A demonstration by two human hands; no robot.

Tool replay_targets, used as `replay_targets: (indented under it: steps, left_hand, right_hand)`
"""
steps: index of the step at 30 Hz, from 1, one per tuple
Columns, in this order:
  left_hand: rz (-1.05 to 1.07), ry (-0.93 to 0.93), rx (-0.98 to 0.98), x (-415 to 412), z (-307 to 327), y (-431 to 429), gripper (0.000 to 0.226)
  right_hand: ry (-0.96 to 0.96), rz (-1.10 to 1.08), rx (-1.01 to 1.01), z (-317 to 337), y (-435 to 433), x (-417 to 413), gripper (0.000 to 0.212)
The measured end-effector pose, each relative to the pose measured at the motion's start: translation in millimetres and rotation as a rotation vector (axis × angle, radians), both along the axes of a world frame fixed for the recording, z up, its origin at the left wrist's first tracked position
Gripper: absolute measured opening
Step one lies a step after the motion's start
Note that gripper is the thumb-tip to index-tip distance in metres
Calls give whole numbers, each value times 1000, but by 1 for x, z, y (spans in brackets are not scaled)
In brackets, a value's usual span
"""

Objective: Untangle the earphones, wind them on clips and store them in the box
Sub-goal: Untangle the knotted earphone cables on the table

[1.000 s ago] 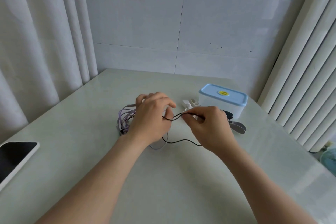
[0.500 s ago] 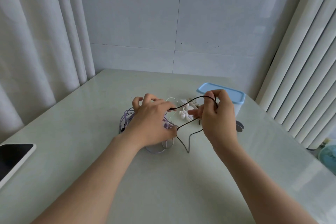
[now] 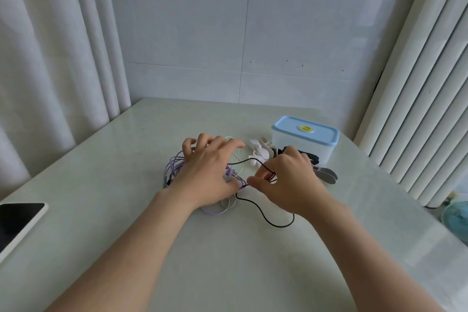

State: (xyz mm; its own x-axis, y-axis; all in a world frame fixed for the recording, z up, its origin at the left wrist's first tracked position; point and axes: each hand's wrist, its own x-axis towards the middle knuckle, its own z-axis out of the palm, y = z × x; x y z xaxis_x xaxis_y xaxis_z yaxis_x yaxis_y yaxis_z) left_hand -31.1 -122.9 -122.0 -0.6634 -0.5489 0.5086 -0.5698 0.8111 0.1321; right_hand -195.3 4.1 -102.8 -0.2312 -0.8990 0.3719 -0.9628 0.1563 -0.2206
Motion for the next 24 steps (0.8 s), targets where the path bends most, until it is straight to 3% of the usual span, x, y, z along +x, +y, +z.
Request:
replay_targets:
  steps: [4, 7, 9, 13, 16, 18, 20, 24]
  left_hand:
    - [-2, -11, 9, -1, 0, 2, 70]
    - [-18, -21, 21, -1, 1, 5, 71]
    - [-20, 0, 32, -1, 2, 6, 71]
    - [-25, -4, 50, 0, 3, 6, 75]
    - [-40, -28, 65, 0, 3, 7, 80]
    - [-41, -38, 60, 0, 3, 7, 88]
    - [-35, -49, 52, -1, 3, 7, 103]
    - [7, -57, 8, 0, 3, 6, 112]
  right_hand:
    - [21, -11, 70, -2, 0, -2, 26]
    - [61, -78, 23, -3, -4, -2, 26]
    - [-23, -128, -42, -4, -8, -3, 23]
    - [-626, -71, -231, 4, -10, 3, 13]
    - [-1177, 32, -373, 19, -4, 14, 23]
    - [-1369, 65, -427, 27, -1, 18, 28]
    - [-1335, 20, -475, 27, 0, 20, 25]
    - [-929, 14, -519, 18, -3, 16, 15]
